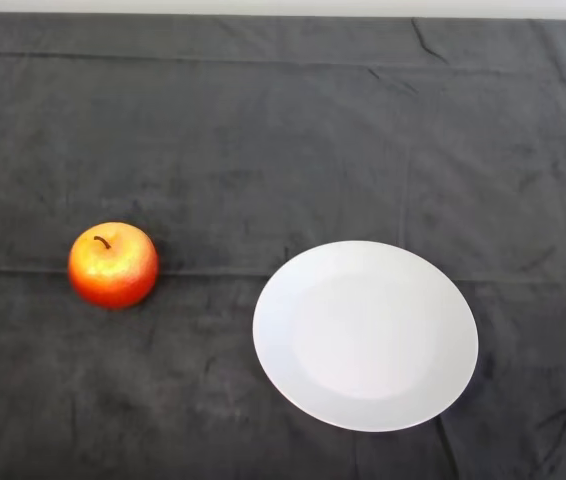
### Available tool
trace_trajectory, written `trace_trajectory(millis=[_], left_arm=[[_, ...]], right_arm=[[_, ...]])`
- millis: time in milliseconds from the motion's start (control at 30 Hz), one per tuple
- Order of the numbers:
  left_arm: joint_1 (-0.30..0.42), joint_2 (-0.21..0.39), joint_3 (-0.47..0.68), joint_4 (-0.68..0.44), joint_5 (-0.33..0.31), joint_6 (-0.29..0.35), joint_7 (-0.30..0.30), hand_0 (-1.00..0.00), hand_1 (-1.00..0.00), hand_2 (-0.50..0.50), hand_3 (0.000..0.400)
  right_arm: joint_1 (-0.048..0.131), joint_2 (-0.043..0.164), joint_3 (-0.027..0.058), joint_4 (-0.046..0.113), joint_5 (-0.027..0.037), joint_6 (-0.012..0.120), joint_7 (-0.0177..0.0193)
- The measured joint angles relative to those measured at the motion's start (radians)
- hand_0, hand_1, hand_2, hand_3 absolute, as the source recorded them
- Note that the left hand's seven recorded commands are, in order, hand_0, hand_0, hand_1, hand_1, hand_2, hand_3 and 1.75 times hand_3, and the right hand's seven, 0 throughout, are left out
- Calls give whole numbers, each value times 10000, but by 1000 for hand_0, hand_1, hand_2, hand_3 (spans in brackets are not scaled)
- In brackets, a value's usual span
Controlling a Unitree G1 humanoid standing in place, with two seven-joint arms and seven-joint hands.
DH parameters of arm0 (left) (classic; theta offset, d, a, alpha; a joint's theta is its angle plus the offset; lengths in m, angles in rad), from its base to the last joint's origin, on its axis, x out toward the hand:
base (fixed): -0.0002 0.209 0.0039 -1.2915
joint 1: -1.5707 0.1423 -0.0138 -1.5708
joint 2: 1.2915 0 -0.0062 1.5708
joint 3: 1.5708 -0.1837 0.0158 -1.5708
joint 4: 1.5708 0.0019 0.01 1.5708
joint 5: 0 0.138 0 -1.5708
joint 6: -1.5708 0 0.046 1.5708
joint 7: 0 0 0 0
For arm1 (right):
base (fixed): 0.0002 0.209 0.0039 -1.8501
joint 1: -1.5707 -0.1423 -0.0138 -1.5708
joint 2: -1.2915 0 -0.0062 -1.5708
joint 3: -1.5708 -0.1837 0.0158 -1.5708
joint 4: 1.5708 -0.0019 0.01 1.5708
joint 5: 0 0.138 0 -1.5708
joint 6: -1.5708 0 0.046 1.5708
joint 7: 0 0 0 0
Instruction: Move the apple to the plate
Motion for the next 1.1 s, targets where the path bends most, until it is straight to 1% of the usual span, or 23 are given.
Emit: trace_trajectory(millis=[267, 400, 467, 600, 733, 833, 933, 1033, 1100], left_arm=[[-6, -126, -582, -6, 652, -103, -982, 0, 0, 0, 0], [-8, -361, -846, -6, 818, -215, -1346, 0, 0, 0, 0], [-11, -459, -1018, -6, 1035, -218, -1647, 0, 0, 0, 0], [-30, -672, -1382, -6, 1096, -218, -2101, 0, 0, 0, 0], [-99, -805, -1794, -6, 1470, -216, -2545, 0, 0, 0, 0], [-271, -863, -2090, -6, 1542, -206, -2758, 0, 0, 0, 0], [-515, -960, -2200, -6, 1854, -203, -2905, 0, 0, 0, 0], [-616, -1064, -2481, -6, 2000, -204, -2993, 0, 0, 0, 0], [-709, -1228, -2567, -6, 2240, -204, -3056, 0, 0, 0, 0]], right_arm=[[0, 0, 0, 0, 0, 0, 0], [0, 0, 0, 1, 0, 1, 0], [0, 1, 0, 0, 0, 0, 0], [0, 1, 0, 1, 1, 1, 0], [0, 1, 0, 1, 0, 1, 0], [0, 0, 0, 1, 1, 2, 0], [0, 2, 0, 1, 0, 1, 0], [0, 0, 0, 3, 0, 3, 0], [0, 0, 0, 2, 0, 2, 0]])
